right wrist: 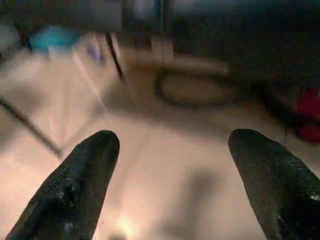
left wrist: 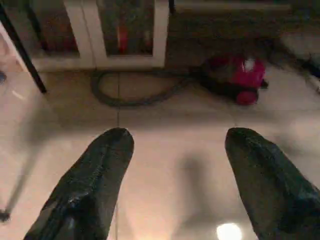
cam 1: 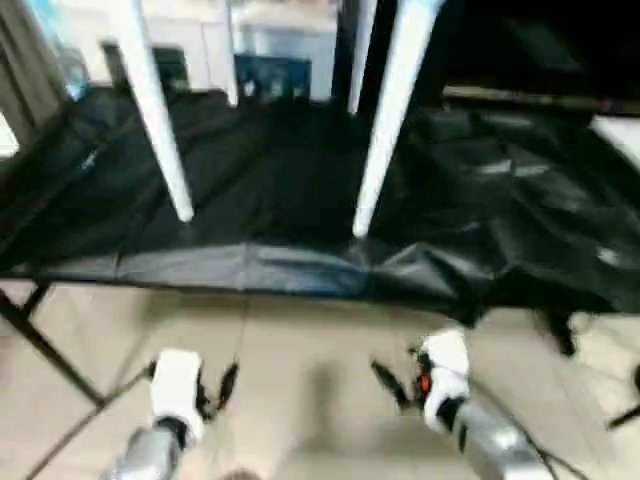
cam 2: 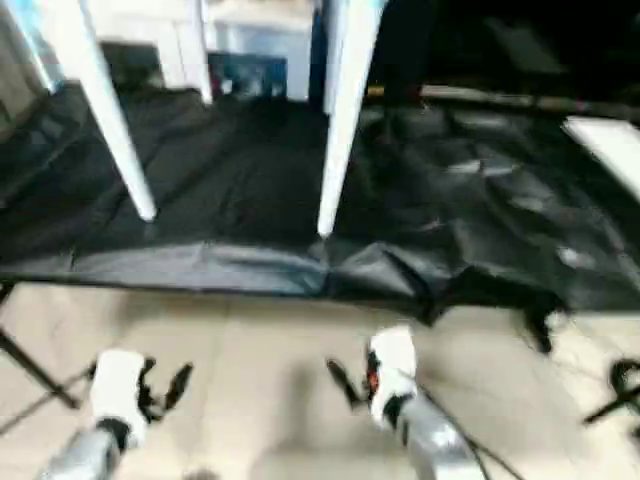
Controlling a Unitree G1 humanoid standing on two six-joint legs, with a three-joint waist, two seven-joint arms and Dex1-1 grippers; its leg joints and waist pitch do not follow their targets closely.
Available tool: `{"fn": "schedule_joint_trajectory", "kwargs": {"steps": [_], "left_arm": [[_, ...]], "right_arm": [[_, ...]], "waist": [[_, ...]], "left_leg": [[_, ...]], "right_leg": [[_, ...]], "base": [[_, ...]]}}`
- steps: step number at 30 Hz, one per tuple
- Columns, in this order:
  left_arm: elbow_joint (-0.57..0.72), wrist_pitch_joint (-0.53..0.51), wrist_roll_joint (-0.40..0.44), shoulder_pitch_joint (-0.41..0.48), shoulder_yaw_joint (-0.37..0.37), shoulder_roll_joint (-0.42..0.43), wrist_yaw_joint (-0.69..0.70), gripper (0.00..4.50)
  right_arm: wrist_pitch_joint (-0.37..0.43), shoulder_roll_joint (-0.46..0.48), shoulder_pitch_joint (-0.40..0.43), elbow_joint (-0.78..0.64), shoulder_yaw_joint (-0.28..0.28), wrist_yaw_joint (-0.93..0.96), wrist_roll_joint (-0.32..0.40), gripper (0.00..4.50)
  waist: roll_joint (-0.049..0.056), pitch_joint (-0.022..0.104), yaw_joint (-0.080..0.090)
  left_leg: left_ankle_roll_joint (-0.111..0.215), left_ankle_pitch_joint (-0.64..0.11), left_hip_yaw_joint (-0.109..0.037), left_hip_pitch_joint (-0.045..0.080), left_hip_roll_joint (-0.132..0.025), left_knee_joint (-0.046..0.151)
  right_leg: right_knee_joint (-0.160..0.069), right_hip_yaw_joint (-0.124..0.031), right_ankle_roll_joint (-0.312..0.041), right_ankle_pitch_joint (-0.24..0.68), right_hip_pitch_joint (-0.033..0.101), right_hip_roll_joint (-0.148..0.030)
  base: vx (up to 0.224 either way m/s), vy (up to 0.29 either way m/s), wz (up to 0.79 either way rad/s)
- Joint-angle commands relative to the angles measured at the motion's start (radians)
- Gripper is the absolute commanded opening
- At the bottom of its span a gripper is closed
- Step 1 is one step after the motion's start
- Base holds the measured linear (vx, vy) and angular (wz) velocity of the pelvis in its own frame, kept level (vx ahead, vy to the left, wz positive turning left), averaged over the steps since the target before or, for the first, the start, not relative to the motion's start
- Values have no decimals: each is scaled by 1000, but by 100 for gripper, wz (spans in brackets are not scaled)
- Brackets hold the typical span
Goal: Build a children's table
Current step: Flip table
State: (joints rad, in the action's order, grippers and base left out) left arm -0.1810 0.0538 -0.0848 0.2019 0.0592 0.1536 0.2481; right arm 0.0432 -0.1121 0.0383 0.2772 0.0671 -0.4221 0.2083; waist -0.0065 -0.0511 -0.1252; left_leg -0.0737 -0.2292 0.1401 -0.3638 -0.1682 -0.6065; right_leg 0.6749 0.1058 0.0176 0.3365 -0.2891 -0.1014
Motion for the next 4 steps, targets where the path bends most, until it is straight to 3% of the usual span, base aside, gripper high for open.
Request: {"fn": "schedule_joint_trajectory", "kwargs": {"steps": [1, 2, 4], "left_arm": [[77, 62, -11, -11, 27, 1, -26, 350], [82, 64, -12, -9, 28, 0, -26, 350], [109, 59, -13, -1, 30, -4, -27, 350]], "right_arm": [[-31, 11, -10, -104, -57, -6, 64, 392], [-33, 12, -10, -110, -58, -7, 67, 392], [-44, 13, -4, -134, -60, -7, 72, 392]], "waist": [[8, 45, 2], [9, 44, 2], [10, 51, 7]], "left_leg": [[15, -157, -35, -5, -80, 98], [22, -183, -31, -11, -77, 101], [32, -158, -27, -10, -76, 101]], "right_leg": [[-133, -66, -120, 125, -5, -75], [-130, -69, -122, 77, -6, -72], [-120, -66, -121, -55, -2, -59]], "base": [[0, 0, 0], [0, 0, 0], [0, 0, 0]]}}
